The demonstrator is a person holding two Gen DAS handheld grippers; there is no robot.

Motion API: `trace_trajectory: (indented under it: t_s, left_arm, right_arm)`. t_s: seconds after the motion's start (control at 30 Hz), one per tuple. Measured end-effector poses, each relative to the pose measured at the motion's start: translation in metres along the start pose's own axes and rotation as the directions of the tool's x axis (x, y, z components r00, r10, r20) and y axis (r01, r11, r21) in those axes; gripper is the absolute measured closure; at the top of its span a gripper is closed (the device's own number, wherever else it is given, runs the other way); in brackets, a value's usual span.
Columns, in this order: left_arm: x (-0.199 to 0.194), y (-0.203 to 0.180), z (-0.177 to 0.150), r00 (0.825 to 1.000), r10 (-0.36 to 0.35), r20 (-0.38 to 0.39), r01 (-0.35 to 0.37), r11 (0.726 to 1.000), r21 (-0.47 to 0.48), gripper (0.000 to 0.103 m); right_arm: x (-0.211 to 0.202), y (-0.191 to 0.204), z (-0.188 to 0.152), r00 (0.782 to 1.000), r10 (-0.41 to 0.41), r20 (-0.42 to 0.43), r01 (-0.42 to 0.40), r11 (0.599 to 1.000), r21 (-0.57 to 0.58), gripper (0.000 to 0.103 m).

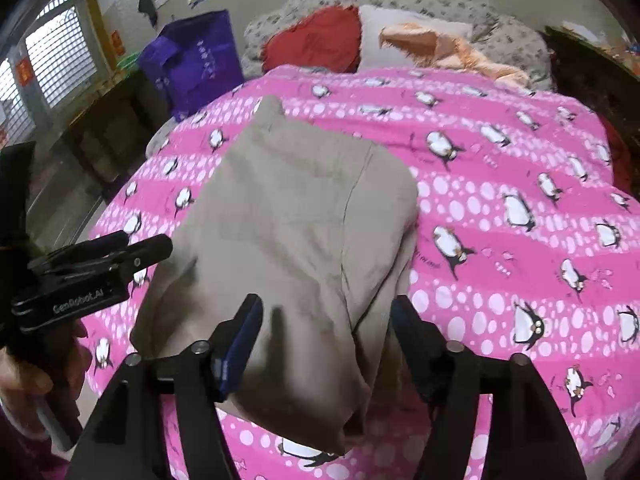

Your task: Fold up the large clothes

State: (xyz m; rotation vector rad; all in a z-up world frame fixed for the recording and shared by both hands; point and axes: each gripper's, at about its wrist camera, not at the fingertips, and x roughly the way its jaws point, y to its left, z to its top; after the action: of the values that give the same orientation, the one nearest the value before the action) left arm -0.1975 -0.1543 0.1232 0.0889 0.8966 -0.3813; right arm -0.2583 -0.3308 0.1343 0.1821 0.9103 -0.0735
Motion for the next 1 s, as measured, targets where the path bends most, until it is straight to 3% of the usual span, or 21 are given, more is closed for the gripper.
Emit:
trace_trajectory:
  t_s: [0.2, 1.0]
  left_arm:
    - [-0.008, 0.001, 0.001, 1.0, 0.005, 0.023, -0.005, 1.0, -0.005, 0.022]
    - [-0.001, -0.002, 0.001, 1.0, 0.03, 0.001, -0.03, 1.0, 0.001, 0.022]
  right_arm:
    - [-0.007, 0.0, 0.003, 0.998, -0.045, 0.042, 0.043, 0.998, 0.048, 0.021]
    - [0.004, -0.002, 0.004, 0.997, -0.079, -0.004, 0.079, 0.994, 0.079, 0.02]
